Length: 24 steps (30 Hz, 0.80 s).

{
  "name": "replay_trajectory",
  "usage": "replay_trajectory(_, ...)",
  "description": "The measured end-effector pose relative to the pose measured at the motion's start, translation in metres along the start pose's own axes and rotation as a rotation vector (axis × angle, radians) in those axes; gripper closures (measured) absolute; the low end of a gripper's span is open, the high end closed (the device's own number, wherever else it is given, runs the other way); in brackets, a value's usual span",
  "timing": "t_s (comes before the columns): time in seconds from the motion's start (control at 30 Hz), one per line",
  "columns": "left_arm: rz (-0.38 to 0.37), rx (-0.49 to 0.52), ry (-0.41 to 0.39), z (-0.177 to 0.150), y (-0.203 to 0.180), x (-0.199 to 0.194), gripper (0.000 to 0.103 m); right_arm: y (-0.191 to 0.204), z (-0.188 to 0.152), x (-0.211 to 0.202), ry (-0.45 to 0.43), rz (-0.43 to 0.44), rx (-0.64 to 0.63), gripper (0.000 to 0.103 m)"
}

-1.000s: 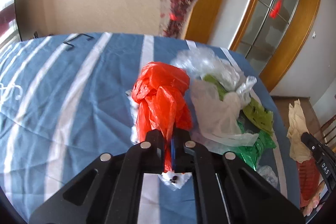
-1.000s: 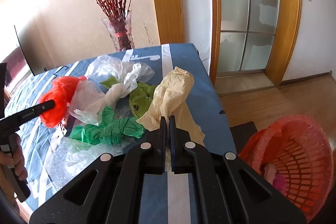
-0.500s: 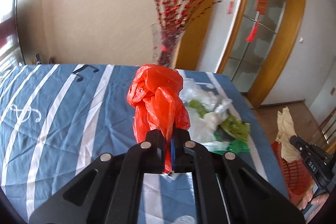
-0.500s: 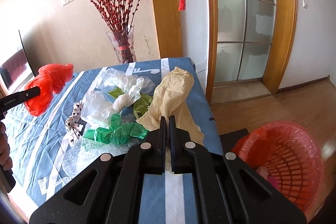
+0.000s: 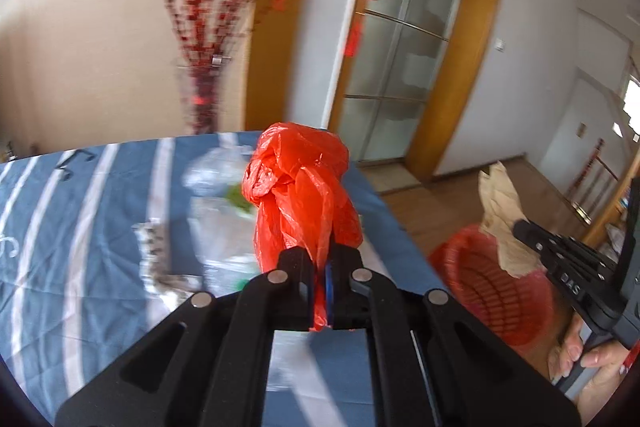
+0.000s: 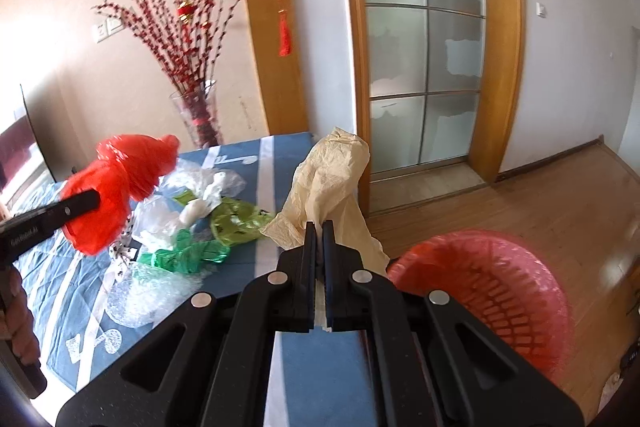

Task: Collect trash
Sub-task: 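Carry the beige bag and red bag over the red basket with both grippers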

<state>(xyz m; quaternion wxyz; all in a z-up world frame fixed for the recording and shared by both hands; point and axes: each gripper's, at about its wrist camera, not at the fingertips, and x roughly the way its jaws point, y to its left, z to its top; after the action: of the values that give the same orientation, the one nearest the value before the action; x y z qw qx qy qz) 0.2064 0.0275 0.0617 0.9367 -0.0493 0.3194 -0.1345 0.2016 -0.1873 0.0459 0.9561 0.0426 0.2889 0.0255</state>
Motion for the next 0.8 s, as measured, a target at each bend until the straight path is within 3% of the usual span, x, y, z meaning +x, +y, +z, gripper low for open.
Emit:
replay_trajectory(0.27, -0.145, 0.071, 0.039, -0.02, -0.068, 0.014, 0.098, -0.04, -0.014, -0.022, -0.009, -0.06, 0.06, 0.099)
replay_trajectory(0.8, -0.317, 0.191, 0.083, -0.053, -0.153, 0.015, 0.098, -0.091, -0.039, -0.066, -0.028, -0.155, 0.162, 0.099)
